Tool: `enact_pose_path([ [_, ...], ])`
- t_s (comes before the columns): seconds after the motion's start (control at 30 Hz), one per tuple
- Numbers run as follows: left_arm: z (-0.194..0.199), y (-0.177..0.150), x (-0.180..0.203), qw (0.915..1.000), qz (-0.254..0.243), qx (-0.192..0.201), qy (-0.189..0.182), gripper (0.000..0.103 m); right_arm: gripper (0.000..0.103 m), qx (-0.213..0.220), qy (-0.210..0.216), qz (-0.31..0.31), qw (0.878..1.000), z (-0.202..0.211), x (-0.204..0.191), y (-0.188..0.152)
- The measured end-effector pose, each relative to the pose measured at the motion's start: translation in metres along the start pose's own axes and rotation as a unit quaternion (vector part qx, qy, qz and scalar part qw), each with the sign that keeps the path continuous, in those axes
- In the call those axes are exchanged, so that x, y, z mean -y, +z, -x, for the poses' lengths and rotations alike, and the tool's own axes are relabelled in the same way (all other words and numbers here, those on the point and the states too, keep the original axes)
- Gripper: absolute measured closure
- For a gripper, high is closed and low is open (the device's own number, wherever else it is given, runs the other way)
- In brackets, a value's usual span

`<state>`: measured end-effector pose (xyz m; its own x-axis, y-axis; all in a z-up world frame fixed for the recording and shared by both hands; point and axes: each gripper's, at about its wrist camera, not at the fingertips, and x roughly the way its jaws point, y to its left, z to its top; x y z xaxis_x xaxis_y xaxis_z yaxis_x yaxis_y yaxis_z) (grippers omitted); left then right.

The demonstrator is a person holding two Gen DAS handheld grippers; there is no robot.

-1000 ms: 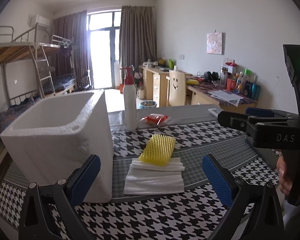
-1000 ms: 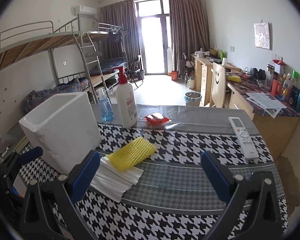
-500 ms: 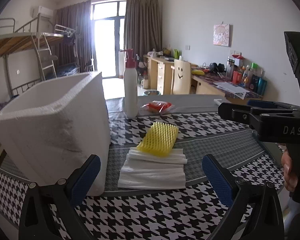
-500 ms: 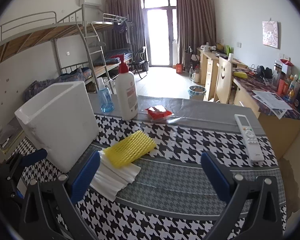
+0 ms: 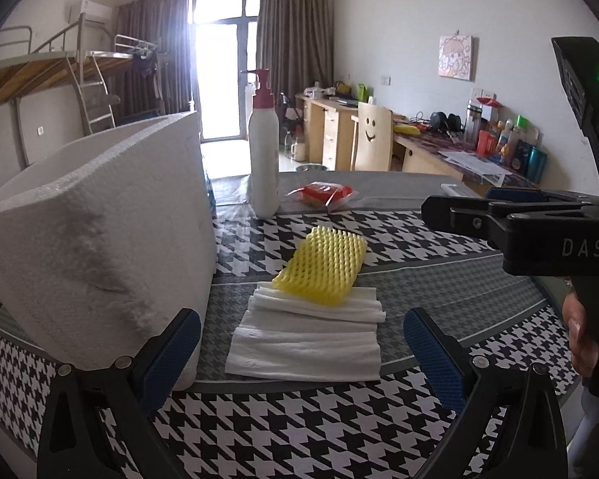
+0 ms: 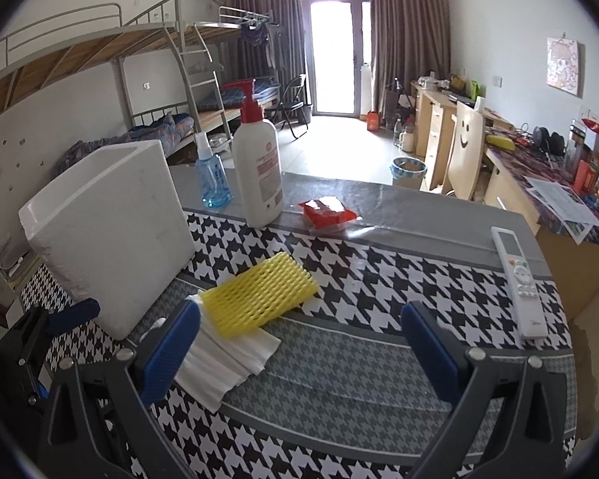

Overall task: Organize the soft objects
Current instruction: 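Move the left tool down to the white cloth stack while the right tool approaches the yellow mesh sponge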

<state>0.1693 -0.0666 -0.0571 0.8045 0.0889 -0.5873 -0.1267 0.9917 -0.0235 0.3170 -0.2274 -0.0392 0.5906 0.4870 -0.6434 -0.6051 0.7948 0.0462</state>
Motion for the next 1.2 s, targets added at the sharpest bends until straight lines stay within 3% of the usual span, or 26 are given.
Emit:
enact_pose_path([
  [0.73, -0.034, -0.005, -0.003, 0.9986, -0.001, -0.045, 0.028, 0.001, 0.001, -0.073, 0.024, 0.029, 0.997, -0.055, -0.012, 0.009],
  [1.2, -0.055, -0.006, 0.003, 0.9961, -0.022, -0.08, 0.031, 0.003, 0.001, -0.092, 0.036, 0.036, 0.994, -0.081, -0.014, 0.018],
])
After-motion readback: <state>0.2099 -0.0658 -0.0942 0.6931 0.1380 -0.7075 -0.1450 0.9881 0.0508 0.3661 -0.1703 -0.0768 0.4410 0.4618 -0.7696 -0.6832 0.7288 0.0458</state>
